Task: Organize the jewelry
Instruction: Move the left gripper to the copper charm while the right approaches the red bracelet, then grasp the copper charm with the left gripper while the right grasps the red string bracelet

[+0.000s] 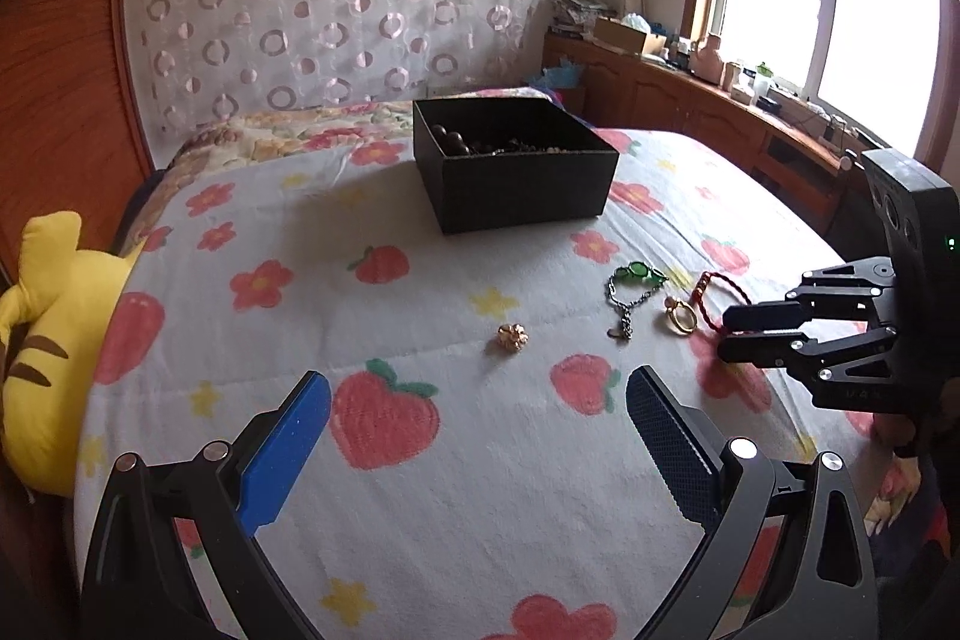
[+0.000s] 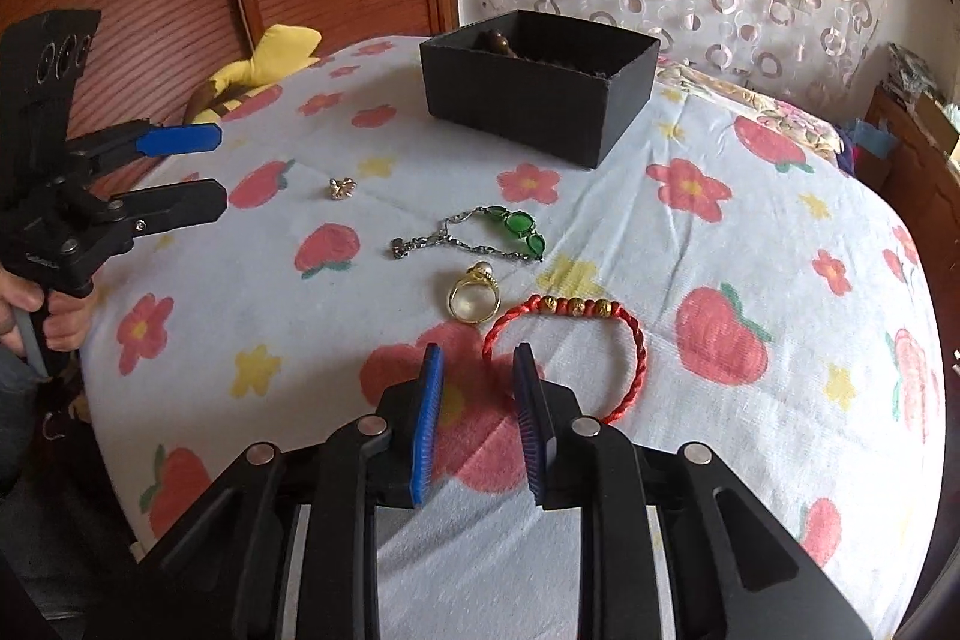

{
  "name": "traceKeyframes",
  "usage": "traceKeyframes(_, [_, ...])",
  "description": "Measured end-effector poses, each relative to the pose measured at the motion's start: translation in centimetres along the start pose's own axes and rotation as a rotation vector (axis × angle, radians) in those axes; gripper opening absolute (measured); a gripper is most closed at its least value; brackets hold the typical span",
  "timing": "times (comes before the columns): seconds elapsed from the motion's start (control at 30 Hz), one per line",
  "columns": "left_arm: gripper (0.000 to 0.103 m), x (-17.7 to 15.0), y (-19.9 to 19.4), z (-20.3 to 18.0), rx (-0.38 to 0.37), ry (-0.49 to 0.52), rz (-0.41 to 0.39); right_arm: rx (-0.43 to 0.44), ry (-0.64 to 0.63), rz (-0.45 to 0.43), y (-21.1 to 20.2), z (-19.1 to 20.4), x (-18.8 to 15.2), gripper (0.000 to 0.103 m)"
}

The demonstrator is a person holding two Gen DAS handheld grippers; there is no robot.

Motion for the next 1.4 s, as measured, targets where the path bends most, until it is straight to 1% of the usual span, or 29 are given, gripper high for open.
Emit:
traceKeyframes(0.03, [0.095, 0.0, 0.1, 0.0, 0.001, 0.001, 0.005, -0.011, -0.015, 0.005, 0.0, 0.1, 0.0, 0.025])
traceKeyframes(0.07, [0.095, -0.1, 0.3, -0.1, 0.001, 0.004, 0.010, -0.020, -0.035, 0.006, 0.0, 0.3, 0.0, 0.015])
traceKeyframes(0.1, [0.095, -0.2, 0.3, -0.3, -0.002, 0.009, 0.013, -0.010, -0.036, 0.006, 0.0, 0.5, 0.0, 0.004])
traceKeyframes(0.17, [0.084, -0.4, 0.4, -0.8, -0.013, 0.019, 0.023, -0.015, -0.042, 0.007, -0.1, 0.5, -0.2, 0.004])
traceKeyframes(0.23, [0.065, -0.6, 0.8, -1.1, -0.023, 0.023, 0.046, -0.006, -0.030, 0.002, -0.4, 0.5, -0.5, 0.003])
traceKeyframes(0.3, [0.054, -0.7, 1.2, -1.5, -0.034, 0.026, 0.068, -0.001, -0.021, -0.003, -0.7, 0.5, -0.8, 0.003])
traceKeyframes(0.33, [0.048, -0.6, 1.4, -1.7, -0.036, 0.029, 0.074, -0.001, -0.015, -0.008, -1.0, 0.6, -1.1, 0.003])
traceKeyframes(0.43, [0.039, -0.6, 2.1, -2.2, -0.034, 0.044, 0.095, -0.008, -0.003, -0.020, -1.4, 0.8, -1.7, 0.003])
traceKeyframes(0.5, [0.037, -0.4, 2.8, -2.3, -0.022, 0.047, 0.108, -0.014, 0.004, -0.031, -1.6, 0.7, -1.9, 0.003])
traceKeyframes(0.63, [0.036, 0.5, 4.1, -1.9, 0.014, 0.044, 0.118, -0.023, 0.009, -0.040, -1.6, 0.7, -1.9, 0.003])
traceKeyframes(0.73, [0.036, 0.8, 4.8, -1.7, 0.020, 0.033, 0.129, -0.014, 0.020, -0.046, -1.6, 0.6, -2.0, 0.003])
traceKeyframes(0.8, [0.029, 0.8, 5.4, -1.6, 0.024, 0.034, 0.142, -0.008, 0.026, -0.049, -1.6, 0.6, -2.0, 0.004])
traceKeyframes(0.9, [0.025, 0.6, 5.8, -1.6, 0.027, 0.038, 0.151, -0.007, 0.027, -0.051, -1.6, 0.6, -2.0, 0.003])
traceKeyframes(1.0, [0.023, 0.7, 6.0, -1.7, 0.042, 0.052, 0.144, -0.009, 0.026, -0.051, -1.6, 0.5, -2.0, 0.004])
traceKeyframes(1.1, [0.014, 0.7, 6.1, -1.7, 0.051, 0.062, 0.141, -0.001, 0.033, -0.052, -1.6, 0.4, -2.0, 0.004])
traceKeyframes(1.23, [0.014, 0.6, 5.7, -1.8, 0.038, 0.053, 0.131, 0.000, 0.037, -0.054, -1.6, 0.5, -2.0, 0.003])
traceKeyframes(1.4, [0.014, 0.7, 4.2, -2.4, 0.024, 0.043, 0.083, -0.011, 0.028, -0.064, -1.9, 0.2, -1.6, 0.003])
Point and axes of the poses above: each gripper's, at about its wrist camera, not at the fingertips, and y roughly the way its jaws point, z to its left, x to its top, the point moved 8 cm from there along y, roughly the way its jaws point, and after that the axes turned 13 degrees about -y, right-handed, at the moved point
